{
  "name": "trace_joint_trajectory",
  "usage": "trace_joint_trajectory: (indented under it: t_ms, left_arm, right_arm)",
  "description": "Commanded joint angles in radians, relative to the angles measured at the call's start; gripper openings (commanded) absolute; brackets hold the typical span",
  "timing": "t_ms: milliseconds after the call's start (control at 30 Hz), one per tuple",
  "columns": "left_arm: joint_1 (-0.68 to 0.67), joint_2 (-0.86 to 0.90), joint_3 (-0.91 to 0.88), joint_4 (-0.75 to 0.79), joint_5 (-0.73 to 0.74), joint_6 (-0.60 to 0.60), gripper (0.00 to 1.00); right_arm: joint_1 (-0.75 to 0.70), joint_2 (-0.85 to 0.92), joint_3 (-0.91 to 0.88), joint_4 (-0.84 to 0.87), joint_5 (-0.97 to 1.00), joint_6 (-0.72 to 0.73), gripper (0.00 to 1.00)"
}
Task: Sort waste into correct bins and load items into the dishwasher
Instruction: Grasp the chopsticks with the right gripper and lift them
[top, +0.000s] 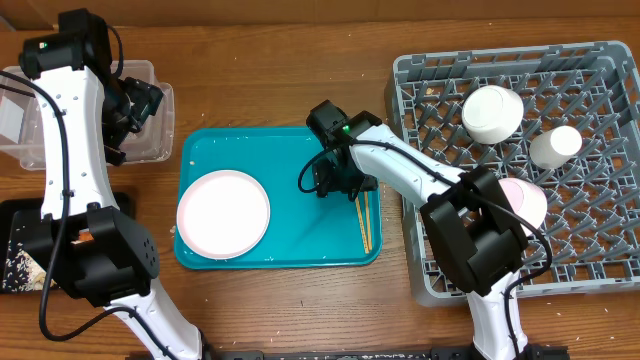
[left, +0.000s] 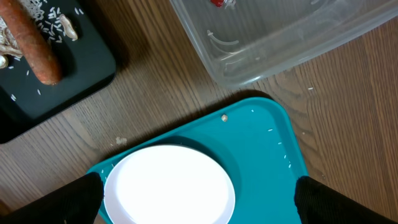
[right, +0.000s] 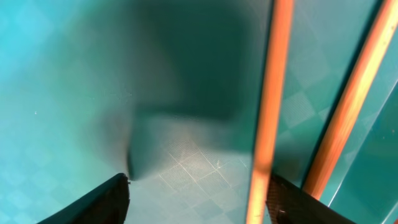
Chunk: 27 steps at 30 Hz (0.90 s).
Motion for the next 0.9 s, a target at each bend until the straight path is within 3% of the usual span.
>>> trace_joint_trajectory:
  t_ms: [0, 533, 633, 867]
  left_arm:
    - [-0.002, -0.030, -0.005, -0.002, 0.000, -0.021, 1.00]
    - [-0.002, -0.030, -0.005, -0.002, 0.000, -0.021, 1.00]
    - [-0.002, -0.030, -0.005, -0.002, 0.000, -0.021, 1.00]
    - [-0.002, -0.030, -0.005, -0.002, 0.000, -0.021, 1.00]
  right_arm:
    - [0.011, 0.044, -0.008, 0.002, -0.023, 0.001, 0.62]
    - [0.006, 0.041, 0.069, -0.047, -0.022, 0.003, 0.10]
    - [-0.005, 0.037, 0.123, -0.089, -0.022, 0.000, 0.04]
    - [-0.052, 0.027, 0.330, -0.267, -0.006, -0.004, 0.04]
